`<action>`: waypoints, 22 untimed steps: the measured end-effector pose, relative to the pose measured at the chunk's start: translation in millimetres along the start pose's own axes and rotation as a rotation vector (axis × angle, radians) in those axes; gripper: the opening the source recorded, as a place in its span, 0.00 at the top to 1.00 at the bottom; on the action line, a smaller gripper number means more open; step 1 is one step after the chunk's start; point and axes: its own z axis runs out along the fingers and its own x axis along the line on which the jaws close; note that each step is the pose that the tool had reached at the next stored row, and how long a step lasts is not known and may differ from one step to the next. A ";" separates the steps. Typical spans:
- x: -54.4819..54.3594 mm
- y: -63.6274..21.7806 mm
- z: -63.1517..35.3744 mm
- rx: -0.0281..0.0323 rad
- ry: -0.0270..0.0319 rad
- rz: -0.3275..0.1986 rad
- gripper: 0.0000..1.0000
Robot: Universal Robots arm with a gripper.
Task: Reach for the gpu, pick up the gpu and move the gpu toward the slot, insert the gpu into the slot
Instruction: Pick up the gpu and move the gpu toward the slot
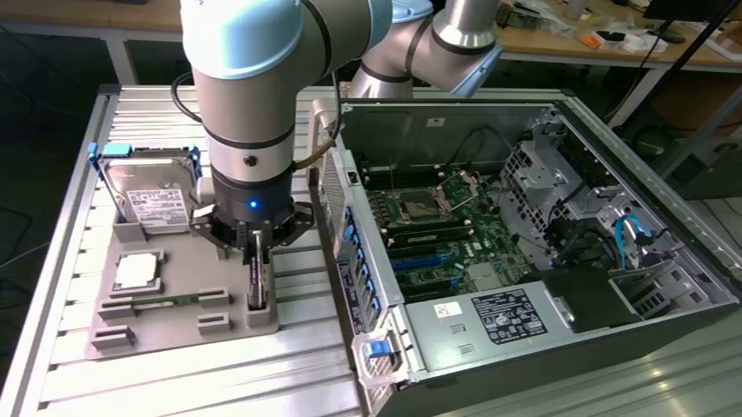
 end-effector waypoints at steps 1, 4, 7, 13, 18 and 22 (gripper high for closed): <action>0.0 0.0 0.0 0.0000 0.0000 0.000 0.73; 0.0 0.1 -1.0 0.0000 -0.0002 0.000 0.73; 0.0 0.1 -2.4 0.0001 -0.0001 0.000 0.73; 0.0 0.2 -4.9 0.0001 -0.0002 0.000 0.73; 0.0 0.3 -7.0 0.0001 -0.0001 0.000 0.73; 0.0 0.4 -8.8 0.0002 0.0000 0.000 0.73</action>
